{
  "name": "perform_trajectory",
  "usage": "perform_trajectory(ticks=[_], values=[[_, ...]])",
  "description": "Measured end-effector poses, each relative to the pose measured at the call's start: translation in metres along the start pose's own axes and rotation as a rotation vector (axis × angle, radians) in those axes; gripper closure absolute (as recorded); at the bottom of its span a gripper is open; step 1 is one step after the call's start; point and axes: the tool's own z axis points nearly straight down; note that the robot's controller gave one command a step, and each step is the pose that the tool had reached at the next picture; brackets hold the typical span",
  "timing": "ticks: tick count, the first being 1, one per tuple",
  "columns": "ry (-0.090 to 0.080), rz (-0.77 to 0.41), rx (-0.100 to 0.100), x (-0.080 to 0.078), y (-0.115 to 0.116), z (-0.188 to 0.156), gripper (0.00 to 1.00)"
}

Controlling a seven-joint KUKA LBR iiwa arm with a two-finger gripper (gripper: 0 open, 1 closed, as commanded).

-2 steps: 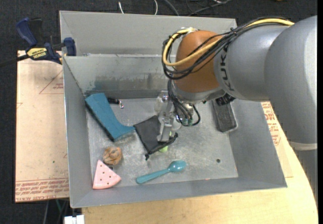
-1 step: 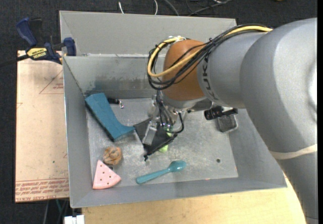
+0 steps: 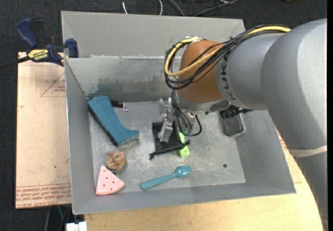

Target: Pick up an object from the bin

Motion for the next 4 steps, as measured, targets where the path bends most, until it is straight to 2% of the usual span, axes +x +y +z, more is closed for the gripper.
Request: perform_trajectory(ticks=[1,4], values=[[0.000,0.000,0.000,0.000,0.000,0.000,1.00],[-0.001,0.003,-0.003,0.000,0.001,-0.044,1.00]])
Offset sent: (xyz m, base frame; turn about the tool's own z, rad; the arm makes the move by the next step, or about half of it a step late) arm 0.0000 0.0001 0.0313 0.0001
